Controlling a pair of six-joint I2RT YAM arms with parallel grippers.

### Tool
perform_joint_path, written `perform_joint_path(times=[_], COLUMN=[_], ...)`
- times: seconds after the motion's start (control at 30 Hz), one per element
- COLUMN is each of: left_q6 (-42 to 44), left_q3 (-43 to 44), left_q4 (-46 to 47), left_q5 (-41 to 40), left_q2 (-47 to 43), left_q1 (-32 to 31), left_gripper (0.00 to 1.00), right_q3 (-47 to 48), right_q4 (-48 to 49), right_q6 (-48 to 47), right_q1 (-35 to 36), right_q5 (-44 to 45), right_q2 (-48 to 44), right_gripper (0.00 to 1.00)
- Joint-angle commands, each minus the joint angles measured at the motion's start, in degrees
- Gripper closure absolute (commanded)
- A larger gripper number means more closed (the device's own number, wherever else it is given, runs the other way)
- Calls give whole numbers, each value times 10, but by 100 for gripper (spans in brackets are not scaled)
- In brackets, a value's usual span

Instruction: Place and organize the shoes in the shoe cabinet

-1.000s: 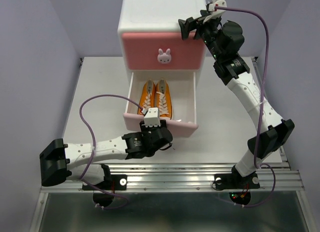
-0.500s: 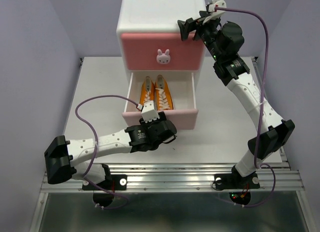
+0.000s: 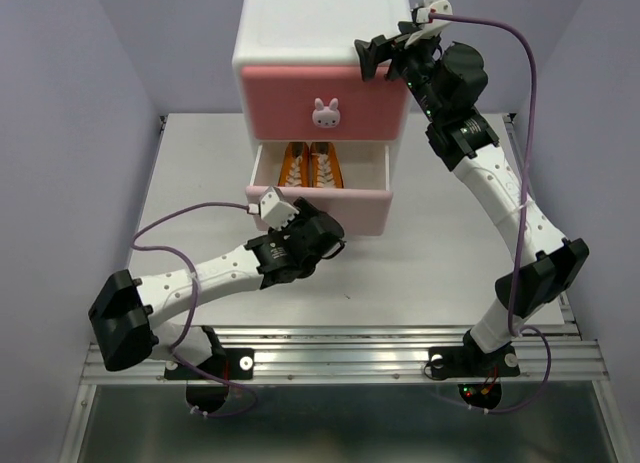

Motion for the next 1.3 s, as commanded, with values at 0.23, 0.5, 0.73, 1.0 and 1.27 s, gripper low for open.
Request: perform_joint_path(times=[0.23, 0.5, 0.73, 1.0, 1.27], left_q6=[176, 228, 272, 340, 376], left_q3=[-4, 144, 167, 83, 167], left_q4=[341, 371, 361, 251, -51], left_q5=[-14, 23, 37, 106, 131], left_q2=[93, 235, 222, 26, -135], left_q1=[166, 238, 252, 237, 250], left_gripper=[100, 80, 46, 1, 1], right_q3=[-39, -32, -29, 42, 229], right_q4=[-214, -214, -212, -194, -172], right_q6=[43, 50, 74, 111, 127], right_q1=[5, 5, 5, 5, 5], right_q5=[0, -1, -16, 14, 104], right_q2=[82, 87, 83, 99, 154], right_gripper=[0, 0, 0, 0, 0])
